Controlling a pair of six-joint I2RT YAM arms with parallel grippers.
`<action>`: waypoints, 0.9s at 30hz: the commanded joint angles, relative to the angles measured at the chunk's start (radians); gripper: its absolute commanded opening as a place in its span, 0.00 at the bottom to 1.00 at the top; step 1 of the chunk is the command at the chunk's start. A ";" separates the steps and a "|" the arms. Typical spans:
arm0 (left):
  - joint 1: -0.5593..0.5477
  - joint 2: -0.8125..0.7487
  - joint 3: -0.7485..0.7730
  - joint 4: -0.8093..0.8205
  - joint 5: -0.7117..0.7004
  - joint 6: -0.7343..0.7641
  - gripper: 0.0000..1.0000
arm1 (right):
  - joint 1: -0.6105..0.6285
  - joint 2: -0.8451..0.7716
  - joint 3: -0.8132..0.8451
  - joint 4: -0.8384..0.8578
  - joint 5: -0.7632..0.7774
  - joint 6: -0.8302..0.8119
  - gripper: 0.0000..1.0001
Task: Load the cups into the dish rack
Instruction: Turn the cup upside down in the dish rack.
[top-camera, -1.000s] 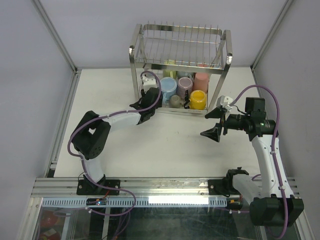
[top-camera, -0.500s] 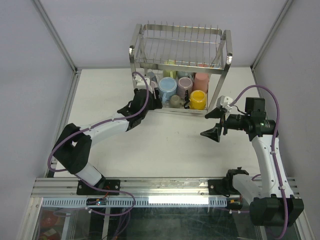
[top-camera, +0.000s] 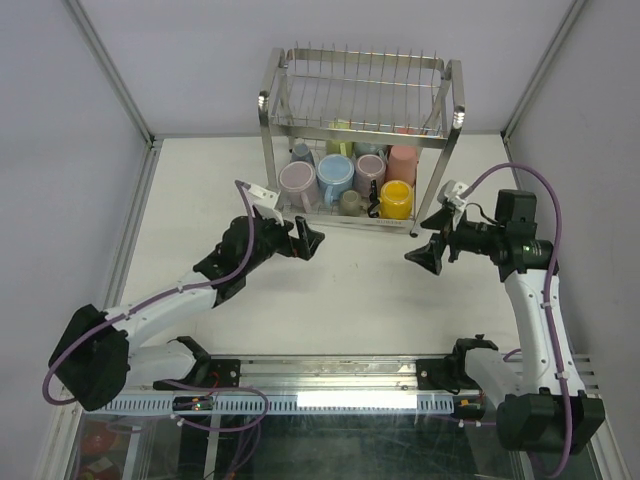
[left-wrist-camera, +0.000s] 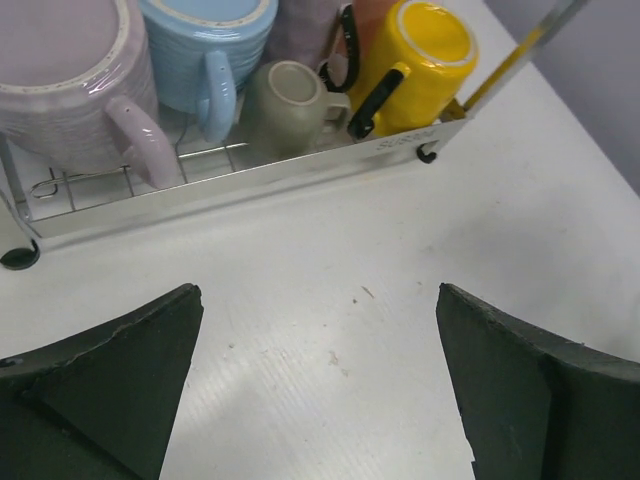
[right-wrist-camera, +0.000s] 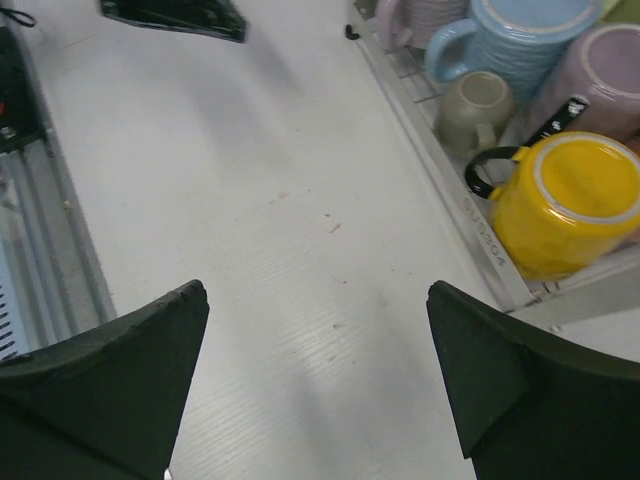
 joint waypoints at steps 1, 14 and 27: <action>0.096 -0.113 -0.026 0.106 0.235 -0.024 0.99 | -0.042 -0.020 0.025 0.202 0.226 0.251 0.96; 0.559 -0.273 0.245 -0.120 0.637 -0.171 0.99 | -0.123 0.073 0.352 0.325 0.799 0.564 0.99; 0.599 -0.247 0.743 -0.385 0.465 -0.059 0.99 | -0.146 0.225 0.818 0.201 0.555 0.729 1.00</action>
